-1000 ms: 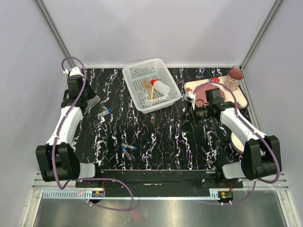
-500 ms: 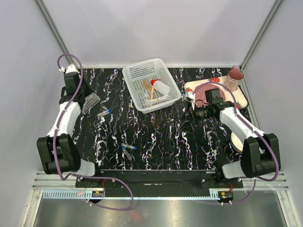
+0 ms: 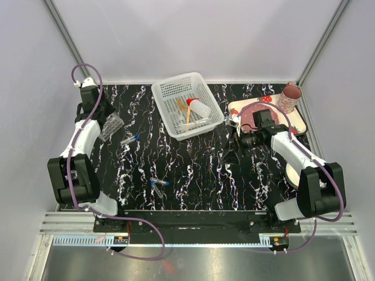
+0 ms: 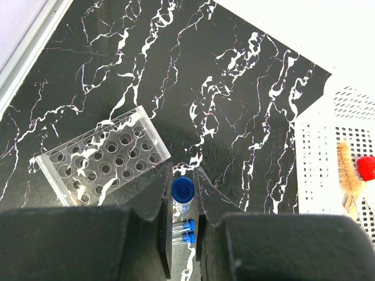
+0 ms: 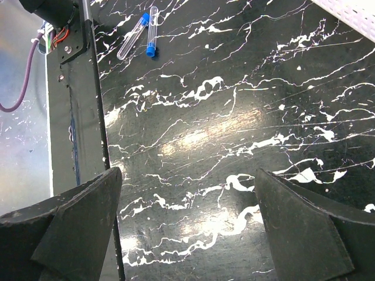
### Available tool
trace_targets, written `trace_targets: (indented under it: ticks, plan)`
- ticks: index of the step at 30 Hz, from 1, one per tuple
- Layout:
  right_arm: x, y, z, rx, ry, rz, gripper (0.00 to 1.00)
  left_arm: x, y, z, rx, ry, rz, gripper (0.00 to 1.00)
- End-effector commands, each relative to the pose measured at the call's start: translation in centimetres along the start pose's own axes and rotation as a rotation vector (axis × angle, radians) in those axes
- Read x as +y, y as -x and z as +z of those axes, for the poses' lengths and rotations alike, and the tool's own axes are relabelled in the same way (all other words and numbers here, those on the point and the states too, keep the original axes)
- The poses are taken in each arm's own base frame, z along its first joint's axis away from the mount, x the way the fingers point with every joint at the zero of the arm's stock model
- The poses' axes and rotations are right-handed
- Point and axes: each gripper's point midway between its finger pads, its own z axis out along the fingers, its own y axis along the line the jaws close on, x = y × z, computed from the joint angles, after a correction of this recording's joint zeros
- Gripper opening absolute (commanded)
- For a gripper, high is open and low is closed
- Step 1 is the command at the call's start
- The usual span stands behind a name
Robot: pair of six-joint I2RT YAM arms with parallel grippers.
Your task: Organize the chemistry lab equipment
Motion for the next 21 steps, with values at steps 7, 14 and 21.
trace_targets:
  ticks: [7,14,21]
  plan:
    - [-0.7,1.1,-0.3,-0.002,-0.006,-0.042,1.0,-0.7,2.8,2.8,-0.067,-0.015,-0.024,0.05]
    - [-0.7,1.0,-0.3,0.0,-0.001,-0.039,1.0,1.1,2.8,5.2,-0.054,0.086,-0.003,0.05]
    - [-0.8,0.8,-0.2,0.007,0.002,-0.031,1.0,2.9,2.6,7.4,-0.065,0.184,-0.01,0.05]
